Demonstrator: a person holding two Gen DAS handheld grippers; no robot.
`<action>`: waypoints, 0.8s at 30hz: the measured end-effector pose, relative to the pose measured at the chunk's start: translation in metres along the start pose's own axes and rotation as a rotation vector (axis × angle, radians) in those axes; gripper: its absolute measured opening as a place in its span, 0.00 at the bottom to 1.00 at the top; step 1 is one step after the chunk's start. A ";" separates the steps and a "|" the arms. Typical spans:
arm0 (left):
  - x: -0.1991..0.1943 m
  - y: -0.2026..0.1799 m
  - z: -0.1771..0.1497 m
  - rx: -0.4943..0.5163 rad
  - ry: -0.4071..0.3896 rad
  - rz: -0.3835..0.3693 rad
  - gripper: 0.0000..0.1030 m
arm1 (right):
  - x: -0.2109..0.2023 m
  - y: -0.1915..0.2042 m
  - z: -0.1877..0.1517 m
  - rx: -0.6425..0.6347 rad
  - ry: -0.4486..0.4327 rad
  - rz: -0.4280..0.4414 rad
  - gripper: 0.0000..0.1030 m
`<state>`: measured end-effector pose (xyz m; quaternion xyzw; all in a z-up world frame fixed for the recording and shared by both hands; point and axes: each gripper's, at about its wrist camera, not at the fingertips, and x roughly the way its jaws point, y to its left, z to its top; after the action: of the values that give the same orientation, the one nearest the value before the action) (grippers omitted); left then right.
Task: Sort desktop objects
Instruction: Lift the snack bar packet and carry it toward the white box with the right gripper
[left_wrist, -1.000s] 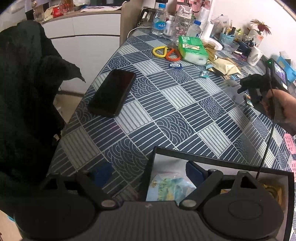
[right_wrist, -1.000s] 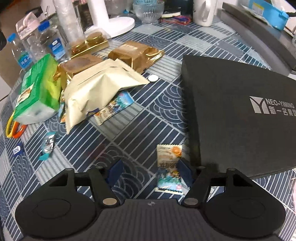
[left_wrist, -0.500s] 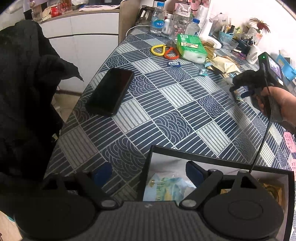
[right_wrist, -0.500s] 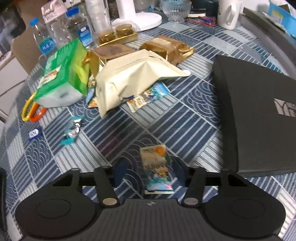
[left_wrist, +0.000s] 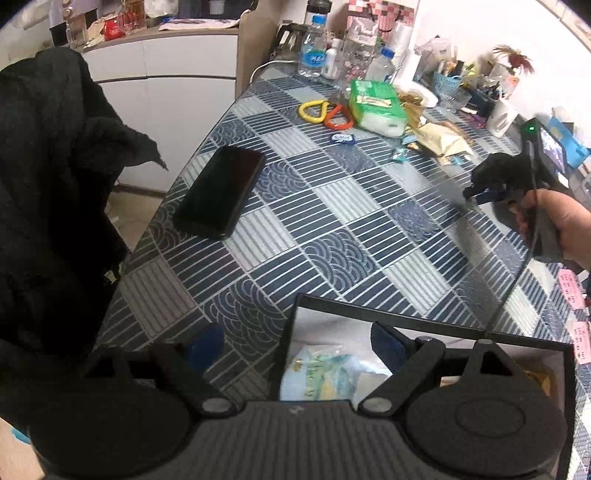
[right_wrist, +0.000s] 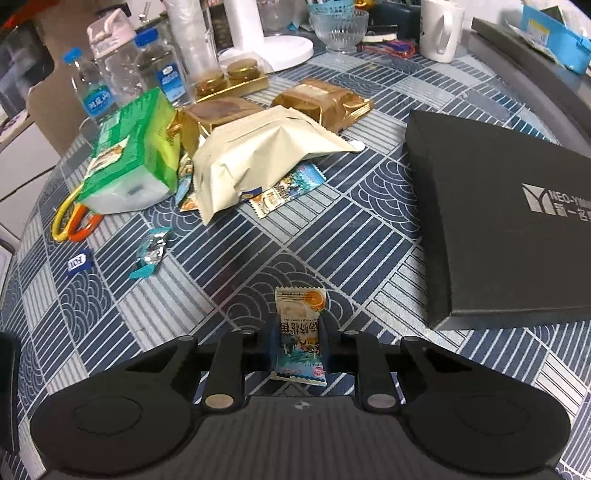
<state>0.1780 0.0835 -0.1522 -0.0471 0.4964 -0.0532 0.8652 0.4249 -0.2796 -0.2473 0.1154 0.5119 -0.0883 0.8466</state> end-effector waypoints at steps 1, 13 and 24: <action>-0.004 -0.002 -0.001 0.007 -0.004 -0.004 1.00 | -0.004 0.001 -0.001 -0.003 -0.003 -0.002 0.21; -0.050 -0.026 -0.020 0.081 -0.052 -0.059 1.00 | -0.051 0.022 -0.024 -0.027 -0.055 -0.014 0.21; -0.094 -0.040 -0.033 0.145 -0.129 -0.081 1.00 | -0.110 0.034 -0.045 -0.046 -0.120 0.004 0.21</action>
<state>0.1008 0.0561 -0.0834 -0.0077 0.4321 -0.1206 0.8937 0.3460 -0.2306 -0.1666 0.0916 0.4618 -0.0816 0.8785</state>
